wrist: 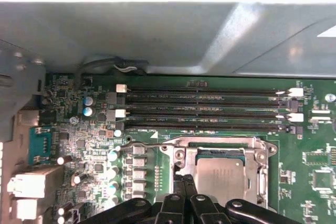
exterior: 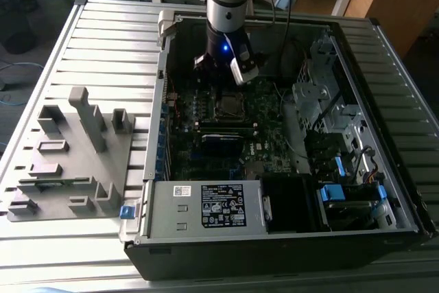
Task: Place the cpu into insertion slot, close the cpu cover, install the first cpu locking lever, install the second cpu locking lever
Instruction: 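Close the cpu cover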
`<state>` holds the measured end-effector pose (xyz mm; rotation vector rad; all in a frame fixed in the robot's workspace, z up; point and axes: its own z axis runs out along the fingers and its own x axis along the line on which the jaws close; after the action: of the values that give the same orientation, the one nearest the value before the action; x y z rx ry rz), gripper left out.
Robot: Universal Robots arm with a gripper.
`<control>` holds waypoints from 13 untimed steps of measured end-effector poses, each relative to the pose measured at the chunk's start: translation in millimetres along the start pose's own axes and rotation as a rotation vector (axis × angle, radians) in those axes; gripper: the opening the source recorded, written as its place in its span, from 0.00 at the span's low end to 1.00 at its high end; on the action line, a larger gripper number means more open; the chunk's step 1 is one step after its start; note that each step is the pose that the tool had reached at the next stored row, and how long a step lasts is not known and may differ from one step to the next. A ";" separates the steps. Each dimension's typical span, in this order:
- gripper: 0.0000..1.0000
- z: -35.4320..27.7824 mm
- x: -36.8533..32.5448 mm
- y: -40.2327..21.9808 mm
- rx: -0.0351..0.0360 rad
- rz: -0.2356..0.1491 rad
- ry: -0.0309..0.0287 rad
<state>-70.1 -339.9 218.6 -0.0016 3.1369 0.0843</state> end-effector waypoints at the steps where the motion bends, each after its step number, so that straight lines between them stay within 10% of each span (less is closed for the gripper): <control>1: 0.11 -2.4 0.0 0.1 0.0000 0.000 0.0000; 10: 0.11 -14.0 0.1 0.7 -0.0001 -0.001 -0.0028; 13: 0.11 -13.8 0.9 0.7 -0.0019 -0.004 -0.0278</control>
<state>-71.1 -340.0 232.4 -0.0069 3.1089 0.0866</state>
